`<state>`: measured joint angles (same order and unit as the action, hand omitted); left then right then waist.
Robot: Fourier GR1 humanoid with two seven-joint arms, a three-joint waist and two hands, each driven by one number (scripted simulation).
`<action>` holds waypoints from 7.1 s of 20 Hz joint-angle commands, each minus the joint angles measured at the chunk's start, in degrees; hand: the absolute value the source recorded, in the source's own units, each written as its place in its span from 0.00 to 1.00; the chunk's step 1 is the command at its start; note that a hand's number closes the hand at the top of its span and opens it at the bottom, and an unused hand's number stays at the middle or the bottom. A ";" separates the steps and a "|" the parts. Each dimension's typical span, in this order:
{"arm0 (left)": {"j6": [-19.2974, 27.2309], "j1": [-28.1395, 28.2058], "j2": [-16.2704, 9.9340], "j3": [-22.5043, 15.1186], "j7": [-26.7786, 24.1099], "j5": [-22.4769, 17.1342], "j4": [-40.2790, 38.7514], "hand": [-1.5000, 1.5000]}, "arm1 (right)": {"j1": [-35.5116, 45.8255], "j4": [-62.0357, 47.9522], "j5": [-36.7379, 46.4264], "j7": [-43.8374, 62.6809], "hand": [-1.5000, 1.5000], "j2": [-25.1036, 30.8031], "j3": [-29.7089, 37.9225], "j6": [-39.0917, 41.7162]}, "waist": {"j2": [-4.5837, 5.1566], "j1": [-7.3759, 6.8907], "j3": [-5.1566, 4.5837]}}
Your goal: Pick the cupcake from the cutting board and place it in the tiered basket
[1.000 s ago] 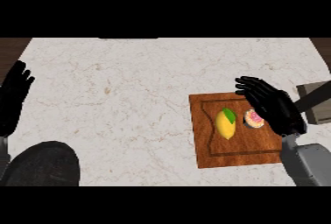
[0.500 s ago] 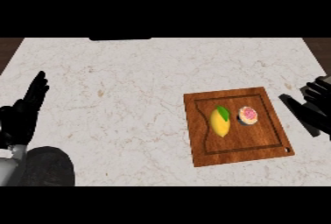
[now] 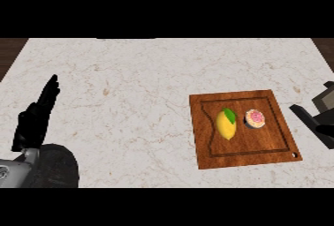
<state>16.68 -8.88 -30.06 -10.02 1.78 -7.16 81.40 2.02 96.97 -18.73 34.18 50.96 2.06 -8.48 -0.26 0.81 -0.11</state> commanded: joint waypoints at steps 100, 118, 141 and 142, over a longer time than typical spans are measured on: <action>-11.66 -3.24 14.12 8.53 2.82 15.44 1.35 0.50 | 59.31 -41.15 48.36 45.02 1.00 -23.07 -8.26 3.64 | 1.41 -6.42 -0.26; -10.37 -4.61 14.29 9.71 2.15 16.50 -0.99 0.50 | 90.45 -62.93 82.49 42.78 1.00 -13.88 -11.50 9.87 | 0.95 -3.48 -0.14; -11.35 2.46 13.14 12.20 0.88 15.61 3.95 0.50 | 93.31 -81.02 92.35 26.33 1.00 -2.33 -11.46 19.21 | 0.22 -1.83 0.05; -10.43 0.22 14.22 12.13 -0.54 16.31 0.12 0.50 | 94.17 -80.99 92.20 24.36 1.00 -0.45 -11.00 19.92 | 0.42 -1.27 0.03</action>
<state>5.62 -8.85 -16.35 1.91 2.67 8.57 82.93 95.68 16.43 72.01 57.82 47.70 -8.32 6.94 0.24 -1.02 -0.07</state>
